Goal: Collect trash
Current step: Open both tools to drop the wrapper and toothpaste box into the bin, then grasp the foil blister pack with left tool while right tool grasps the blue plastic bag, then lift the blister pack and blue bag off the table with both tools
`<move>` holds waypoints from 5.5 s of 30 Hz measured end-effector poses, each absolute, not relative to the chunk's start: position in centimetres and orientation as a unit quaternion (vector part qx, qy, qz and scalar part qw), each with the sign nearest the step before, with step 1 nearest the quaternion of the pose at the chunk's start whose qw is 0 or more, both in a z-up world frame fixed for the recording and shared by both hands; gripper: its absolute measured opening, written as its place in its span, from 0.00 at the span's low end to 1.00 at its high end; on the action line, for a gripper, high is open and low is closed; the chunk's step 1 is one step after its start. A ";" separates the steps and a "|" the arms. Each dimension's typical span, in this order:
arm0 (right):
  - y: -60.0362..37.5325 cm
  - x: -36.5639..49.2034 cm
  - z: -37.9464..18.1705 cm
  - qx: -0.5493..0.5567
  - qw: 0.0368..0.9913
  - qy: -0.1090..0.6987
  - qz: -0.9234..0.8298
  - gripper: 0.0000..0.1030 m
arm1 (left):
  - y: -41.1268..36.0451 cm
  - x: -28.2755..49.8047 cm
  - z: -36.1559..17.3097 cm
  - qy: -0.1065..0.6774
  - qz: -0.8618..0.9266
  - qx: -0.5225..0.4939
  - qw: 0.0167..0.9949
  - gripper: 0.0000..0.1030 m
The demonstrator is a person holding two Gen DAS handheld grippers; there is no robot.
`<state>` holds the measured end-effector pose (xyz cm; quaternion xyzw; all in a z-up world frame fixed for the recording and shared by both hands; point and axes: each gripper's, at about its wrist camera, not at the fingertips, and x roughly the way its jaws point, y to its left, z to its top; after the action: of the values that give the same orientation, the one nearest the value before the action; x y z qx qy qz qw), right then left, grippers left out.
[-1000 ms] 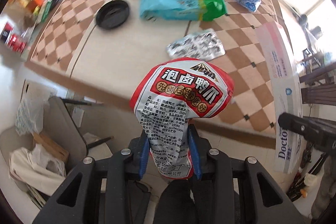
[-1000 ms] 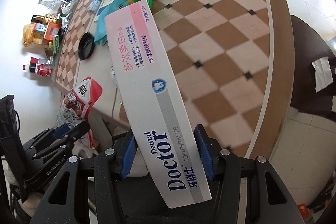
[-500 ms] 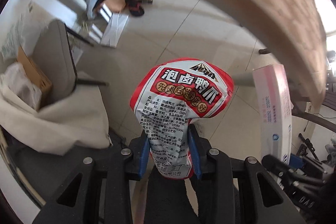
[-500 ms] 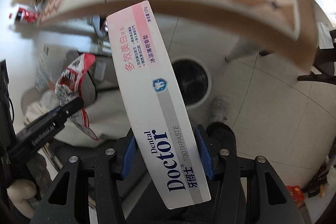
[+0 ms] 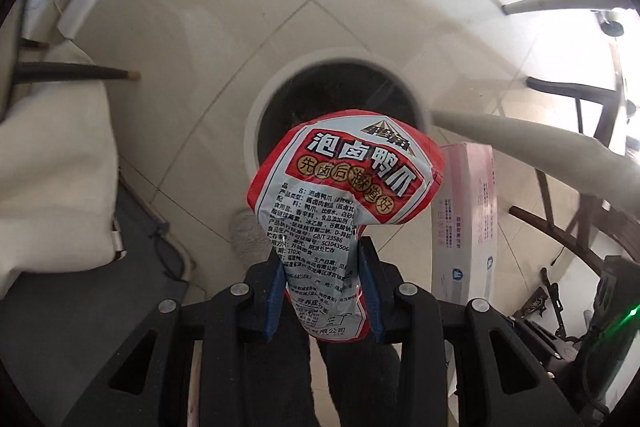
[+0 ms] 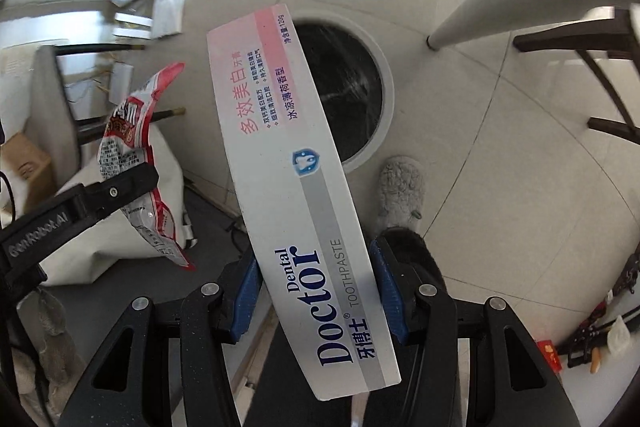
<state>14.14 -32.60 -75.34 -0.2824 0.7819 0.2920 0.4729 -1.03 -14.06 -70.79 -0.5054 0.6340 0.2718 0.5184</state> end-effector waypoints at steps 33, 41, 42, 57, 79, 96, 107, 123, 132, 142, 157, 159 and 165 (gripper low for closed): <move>-29.8 16.2 -79.7 -0.337 0.519 0.728 0.295 1.00 | -17.7 -2.9 -66.4 0.667 0.350 -0.371 0.543 1.00; -30.5 15.5 -70.3 -0.321 0.552 0.697 0.326 1.00 | -19.3 -3.7 -58.6 0.650 0.349 -0.379 0.559 1.00; -30.7 15.4 -68.9 -0.318 0.555 0.695 0.326 1.00 | -19.6 -3.8 -57.5 0.648 0.350 -0.379 0.560 1.00; -34.3 13.7 -45.7 -0.273 0.585 0.676 0.356 1.00 | -21.6 -5.3 -39.2 0.611 0.338 -0.367 0.614 1.00; -30.9 34.4 -33.7 -0.178 0.645 0.674 0.315 1.00 | -13.6 21.7 -32.8 0.645 0.257 0.014 0.720 1.00; -18.5 54.7 -39.7 -0.218 0.614 0.686 0.323 1.00 | -9.0 32.2 -43.0 0.752 0.091 -0.013 0.652 0.61; -4.7 55.9 -40.6 -0.384 0.649 0.539 0.375 1.00 | -2.5 26.5 -42.1 0.635 0.317 -0.398 0.582 0.60; -4.8 55.6 -43.2 -0.353 0.611 0.585 0.401 0.30 | -6.8 30.8 -42.9 0.756 0.150 -0.121 0.626 0.63; -10.0 54.4 -42.4 -0.277 0.587 0.644 0.407 0.23 | -6.4 32.0 -41.6 0.735 0.158 -0.151 0.642 0.43; -13.2 50.7 -41.5 -0.246 0.582 0.649 0.423 0.23 | -5.0 27.4 -40.6 0.694 0.184 -0.256 0.647 0.37; -16.3 47.8 -40.2 -0.234 0.574 0.653 0.435 0.22 | -2.3 19.4 -37.3 0.607 0.262 -0.356 0.661 0.09; -16.4 47.3 -40.0 -0.237 0.572 0.652 0.437 0.22 | -1.5 19.3 -36.4 0.598 0.268 -0.359 0.664 0.06; -16.2 46.4 -39.1 -0.242 0.575 0.641 0.446 0.22 | -1.4 19.1 -34.0 0.586 0.298 -0.363 0.660 0.03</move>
<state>46.43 -16.18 -39.13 -0.2416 0.6414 0.4462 0.5754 19.12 -1.37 -33.97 -0.3627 0.5863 0.2976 0.6604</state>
